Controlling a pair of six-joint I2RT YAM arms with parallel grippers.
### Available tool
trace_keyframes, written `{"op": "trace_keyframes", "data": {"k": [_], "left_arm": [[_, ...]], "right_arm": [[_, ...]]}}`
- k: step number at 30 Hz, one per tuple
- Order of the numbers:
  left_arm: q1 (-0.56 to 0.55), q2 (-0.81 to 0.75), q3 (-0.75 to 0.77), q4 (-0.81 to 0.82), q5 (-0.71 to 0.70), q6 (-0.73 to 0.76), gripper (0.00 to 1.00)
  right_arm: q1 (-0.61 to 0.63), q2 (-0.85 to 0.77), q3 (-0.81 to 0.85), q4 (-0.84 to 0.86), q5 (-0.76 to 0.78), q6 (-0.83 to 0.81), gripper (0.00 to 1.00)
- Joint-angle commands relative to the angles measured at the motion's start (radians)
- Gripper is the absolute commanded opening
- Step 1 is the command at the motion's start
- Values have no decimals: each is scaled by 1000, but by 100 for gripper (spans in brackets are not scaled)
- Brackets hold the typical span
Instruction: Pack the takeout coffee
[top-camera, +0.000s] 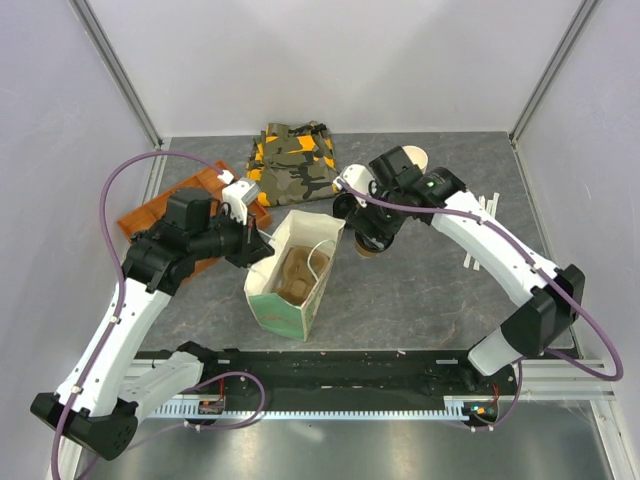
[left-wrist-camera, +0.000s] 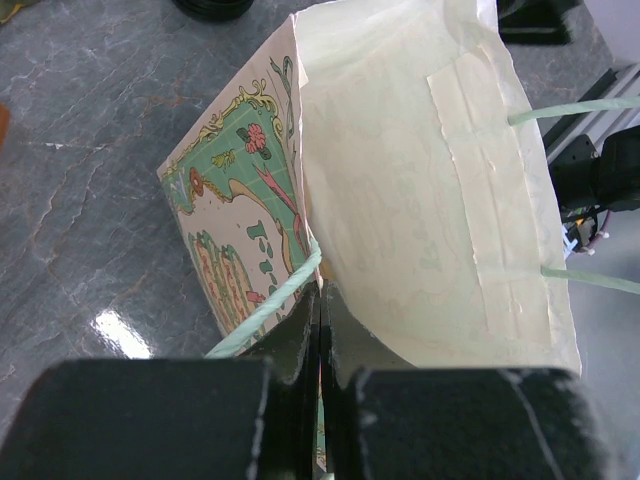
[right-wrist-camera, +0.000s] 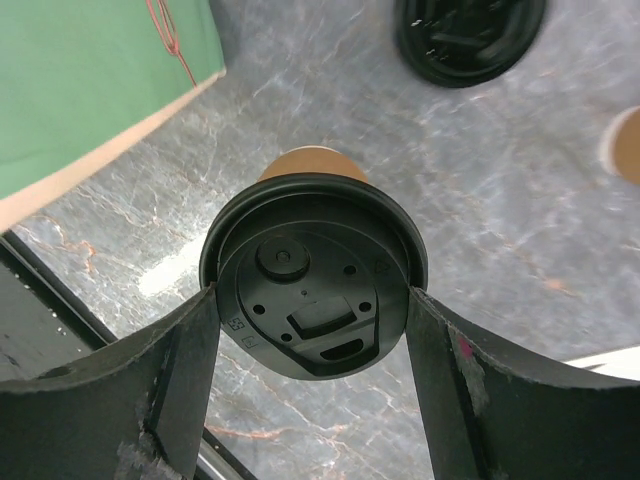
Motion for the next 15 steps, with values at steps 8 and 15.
{"op": "trace_keyframes", "data": {"k": [8,15], "left_arm": [[-46,-9,-18,41,7,62,2],[-81,24,22,64,-17,77,2]], "right_arm": [[-48,-56,370,-118,75,58,72],[-49,-13,634,-144,-4,80,72]]}}
